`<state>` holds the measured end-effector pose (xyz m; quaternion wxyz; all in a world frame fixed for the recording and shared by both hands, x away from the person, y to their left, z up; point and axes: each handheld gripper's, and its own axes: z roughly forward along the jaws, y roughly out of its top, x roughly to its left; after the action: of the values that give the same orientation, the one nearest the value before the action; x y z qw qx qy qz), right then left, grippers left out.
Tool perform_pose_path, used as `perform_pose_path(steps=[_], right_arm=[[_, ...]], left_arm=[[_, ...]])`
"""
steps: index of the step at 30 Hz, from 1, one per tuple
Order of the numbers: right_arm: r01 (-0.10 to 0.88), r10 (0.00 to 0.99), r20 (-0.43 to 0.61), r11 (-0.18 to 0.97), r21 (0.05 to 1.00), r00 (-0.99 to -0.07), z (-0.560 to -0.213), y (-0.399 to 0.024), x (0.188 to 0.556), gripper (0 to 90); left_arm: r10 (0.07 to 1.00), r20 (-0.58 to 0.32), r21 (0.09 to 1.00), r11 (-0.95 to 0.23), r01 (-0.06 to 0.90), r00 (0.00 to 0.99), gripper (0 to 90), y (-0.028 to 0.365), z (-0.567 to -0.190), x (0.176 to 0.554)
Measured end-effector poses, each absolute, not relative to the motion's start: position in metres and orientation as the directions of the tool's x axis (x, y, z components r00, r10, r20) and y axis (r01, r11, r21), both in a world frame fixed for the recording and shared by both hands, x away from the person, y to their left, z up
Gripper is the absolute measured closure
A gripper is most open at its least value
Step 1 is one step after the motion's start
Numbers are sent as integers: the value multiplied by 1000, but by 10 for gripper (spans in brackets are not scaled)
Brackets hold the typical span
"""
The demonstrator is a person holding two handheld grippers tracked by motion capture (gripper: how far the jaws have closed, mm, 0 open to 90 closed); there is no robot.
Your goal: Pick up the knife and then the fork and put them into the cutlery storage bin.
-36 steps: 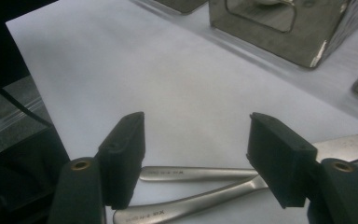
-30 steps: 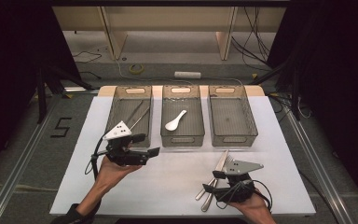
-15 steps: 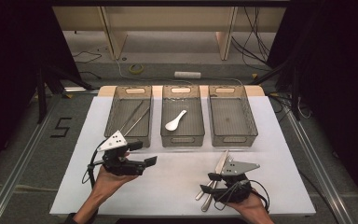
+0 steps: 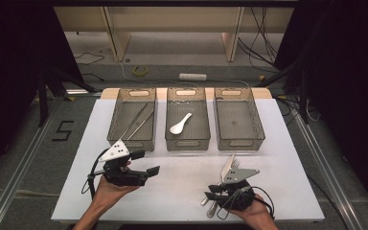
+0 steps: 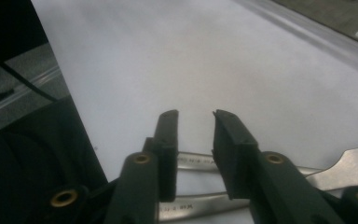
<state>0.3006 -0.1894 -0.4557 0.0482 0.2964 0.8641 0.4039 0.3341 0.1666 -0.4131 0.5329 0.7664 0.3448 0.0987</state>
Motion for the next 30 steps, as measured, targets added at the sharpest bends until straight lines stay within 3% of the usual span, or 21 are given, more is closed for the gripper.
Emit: perform_pose_path(steps=[10,30], right_arm=[[474,533,147,551,687,-833,-463,-187,301,900],[451,468,140,661,599,-873,-474,-173,296,900]], left_arm=[[622,-212,884,-206,420,753,160,161,-414,334],[616,-195,889,-217,402,764,161,161,-413,329]])
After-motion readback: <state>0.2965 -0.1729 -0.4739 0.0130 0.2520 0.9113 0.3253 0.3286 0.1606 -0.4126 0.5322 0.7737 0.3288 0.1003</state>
